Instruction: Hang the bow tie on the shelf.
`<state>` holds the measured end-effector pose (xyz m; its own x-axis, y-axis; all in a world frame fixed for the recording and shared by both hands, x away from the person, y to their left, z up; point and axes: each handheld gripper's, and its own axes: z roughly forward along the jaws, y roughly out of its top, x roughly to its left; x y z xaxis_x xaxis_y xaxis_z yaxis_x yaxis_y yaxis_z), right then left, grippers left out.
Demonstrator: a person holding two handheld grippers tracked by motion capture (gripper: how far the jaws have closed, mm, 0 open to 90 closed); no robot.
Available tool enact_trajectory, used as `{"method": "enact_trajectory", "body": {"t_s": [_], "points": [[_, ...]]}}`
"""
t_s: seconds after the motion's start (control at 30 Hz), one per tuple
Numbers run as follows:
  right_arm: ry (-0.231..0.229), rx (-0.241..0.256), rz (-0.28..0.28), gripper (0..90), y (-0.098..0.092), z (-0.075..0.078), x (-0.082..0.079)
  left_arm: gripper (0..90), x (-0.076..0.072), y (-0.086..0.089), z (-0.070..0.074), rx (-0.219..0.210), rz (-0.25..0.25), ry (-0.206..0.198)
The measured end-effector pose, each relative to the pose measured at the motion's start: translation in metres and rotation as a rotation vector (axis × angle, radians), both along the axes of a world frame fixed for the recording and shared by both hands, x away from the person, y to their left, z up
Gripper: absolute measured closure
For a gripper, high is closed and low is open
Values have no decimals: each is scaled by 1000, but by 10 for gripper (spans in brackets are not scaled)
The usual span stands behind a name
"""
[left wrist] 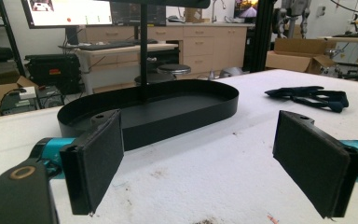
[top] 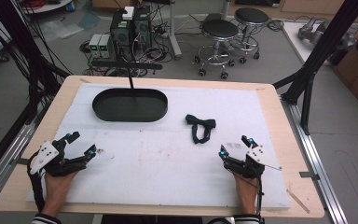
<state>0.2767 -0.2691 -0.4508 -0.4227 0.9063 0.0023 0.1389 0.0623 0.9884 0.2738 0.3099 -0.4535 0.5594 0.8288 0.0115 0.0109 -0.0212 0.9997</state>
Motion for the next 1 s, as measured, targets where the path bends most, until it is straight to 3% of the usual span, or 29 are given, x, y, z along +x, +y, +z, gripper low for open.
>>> {"method": "enact_trajectory", "body": {"t_s": [0.53,1.0], "points": [[-12,-4,-6,105,0,0,0,165,0,-3,1,32,4,-3],[-14,5,-21,105,-1,0,0,164,-1,-3,0,30,2,-12]]}}
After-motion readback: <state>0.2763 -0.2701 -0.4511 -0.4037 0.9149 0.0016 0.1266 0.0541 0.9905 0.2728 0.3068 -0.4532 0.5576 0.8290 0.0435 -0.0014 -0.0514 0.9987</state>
